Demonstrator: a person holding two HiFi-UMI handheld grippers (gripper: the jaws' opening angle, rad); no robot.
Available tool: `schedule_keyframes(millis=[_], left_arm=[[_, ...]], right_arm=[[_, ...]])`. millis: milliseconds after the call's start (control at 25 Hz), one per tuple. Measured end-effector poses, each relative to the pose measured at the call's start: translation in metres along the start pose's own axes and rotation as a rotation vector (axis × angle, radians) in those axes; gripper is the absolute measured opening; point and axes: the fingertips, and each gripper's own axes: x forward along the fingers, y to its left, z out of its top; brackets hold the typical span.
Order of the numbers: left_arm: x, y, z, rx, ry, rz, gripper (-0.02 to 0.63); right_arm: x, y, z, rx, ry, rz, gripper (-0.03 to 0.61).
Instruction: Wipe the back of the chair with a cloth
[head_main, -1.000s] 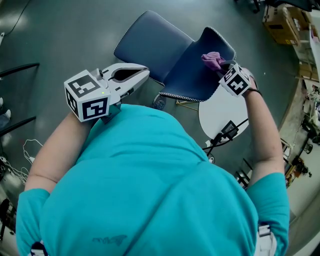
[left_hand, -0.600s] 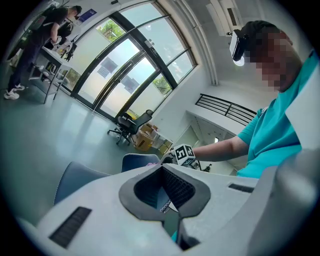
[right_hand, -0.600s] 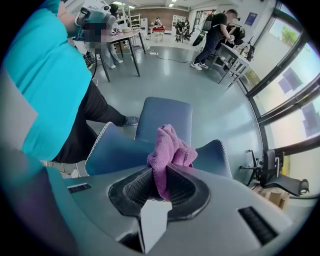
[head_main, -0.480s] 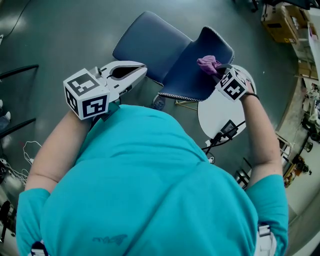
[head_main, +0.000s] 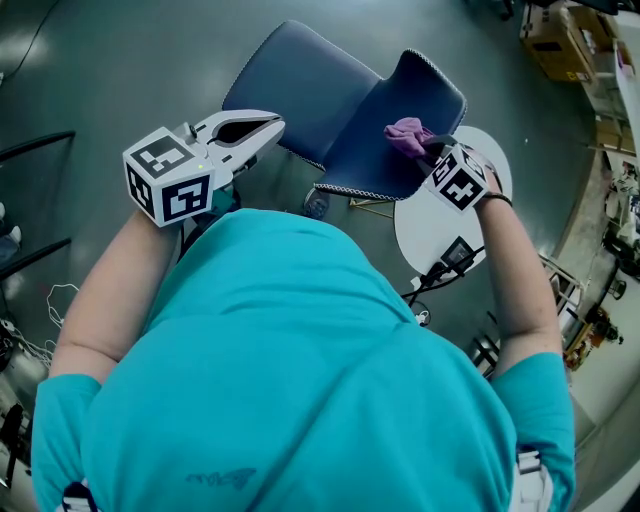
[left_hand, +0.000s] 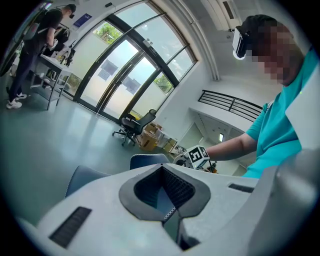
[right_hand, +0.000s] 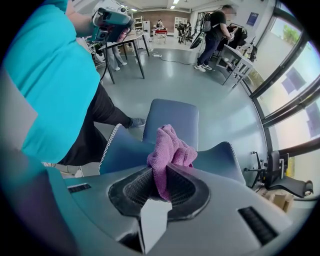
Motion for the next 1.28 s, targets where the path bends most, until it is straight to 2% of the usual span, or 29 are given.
schedule_keyframes(millis=[360, 1280], left_arm=[[0.004, -0.003, -0.005, -0.007, 0.008, -0.012, -0.005], [0.006, -0.002, -0.008, -0.024, 0.007, -0.029, -0.005]], right_arm=[[0.001, 0.020, 0.002, -0.015, 0.000, 0.027, 0.058], [0.010, 0.103, 0.018, -0.046, 0.014, 0.142, 0.058]])
